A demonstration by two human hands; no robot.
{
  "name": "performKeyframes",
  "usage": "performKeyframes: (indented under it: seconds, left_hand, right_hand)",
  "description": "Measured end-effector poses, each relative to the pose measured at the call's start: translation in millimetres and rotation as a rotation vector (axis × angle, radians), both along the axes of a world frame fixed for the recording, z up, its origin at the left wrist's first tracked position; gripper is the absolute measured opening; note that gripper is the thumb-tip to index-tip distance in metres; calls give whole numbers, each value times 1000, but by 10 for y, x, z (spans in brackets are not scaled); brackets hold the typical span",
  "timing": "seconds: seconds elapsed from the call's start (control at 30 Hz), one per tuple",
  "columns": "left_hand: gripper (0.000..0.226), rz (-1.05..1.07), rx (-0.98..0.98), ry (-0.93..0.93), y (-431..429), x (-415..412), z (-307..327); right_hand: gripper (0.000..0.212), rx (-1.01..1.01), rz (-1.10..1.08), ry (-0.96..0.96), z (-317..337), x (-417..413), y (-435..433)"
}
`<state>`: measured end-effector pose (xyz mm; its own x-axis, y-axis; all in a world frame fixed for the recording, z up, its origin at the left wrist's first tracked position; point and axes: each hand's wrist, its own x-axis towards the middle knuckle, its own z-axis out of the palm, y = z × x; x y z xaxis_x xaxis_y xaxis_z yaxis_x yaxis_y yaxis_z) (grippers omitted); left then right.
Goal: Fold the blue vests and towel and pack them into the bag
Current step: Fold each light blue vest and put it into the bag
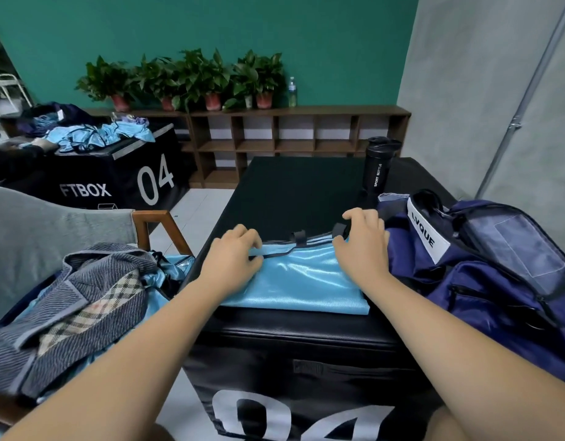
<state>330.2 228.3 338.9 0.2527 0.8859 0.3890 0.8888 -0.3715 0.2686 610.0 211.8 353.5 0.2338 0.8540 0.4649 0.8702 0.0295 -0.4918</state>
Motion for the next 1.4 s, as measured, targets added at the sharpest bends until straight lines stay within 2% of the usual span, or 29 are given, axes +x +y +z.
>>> performKeyframes:
  seconds: [0.1, 0.2, 0.33, 0.43, 0.63, 0.77, 0.9, 1.03, 1.1, 1.27, 1.4]
  left_hand:
    - [12, -86, -121, 2, -80, 68, -72]
    - [15, -116, -164, 29, -116, 119, -165]
    - [27, -110, -192, 27, -77, 116, -234]
    - [36, -91, -226, 38, -49, 79, -280]
    - [72, 19, -265, 69, 13, -109, -297]
    - [84, 60, -338, 68, -38, -173, -284]
    - [76, 125, -357, -35, -12, -198, -241]
    - [55, 264, -243, -165, 23, -293, -171]
    - [51, 335, -232, -203, 37, -351, -138]
    - [58, 457, -392, -68, 117, -479, -155]
    - [46, 400, -421, -36, 102, -411, -126]
  right_hand:
    - [22, 36, 189, -67, 13, -119, -85]
    - [12, -138, 393, -70, -68, -238, -155]
    - [11, -364, 446, -95, -216, -212, -119]
    - [26, -400, 441, -104, -311, -118, -63]
    - [84, -427, 404, -146, -300, -5, -67]
    - [95, -506, 407, -160, -349, 60, -47]
    - [96, -487, 423, -138, -325, 46, -80]
    - [87, -403, 440, -84, -223, 58, -148]
    - [84, -369, 433, -84, -185, 76, -162]
    - [84, -360, 421, -192, -170, 132, -199]
    - [85, -458, 427, -241, -198, 184, -228]
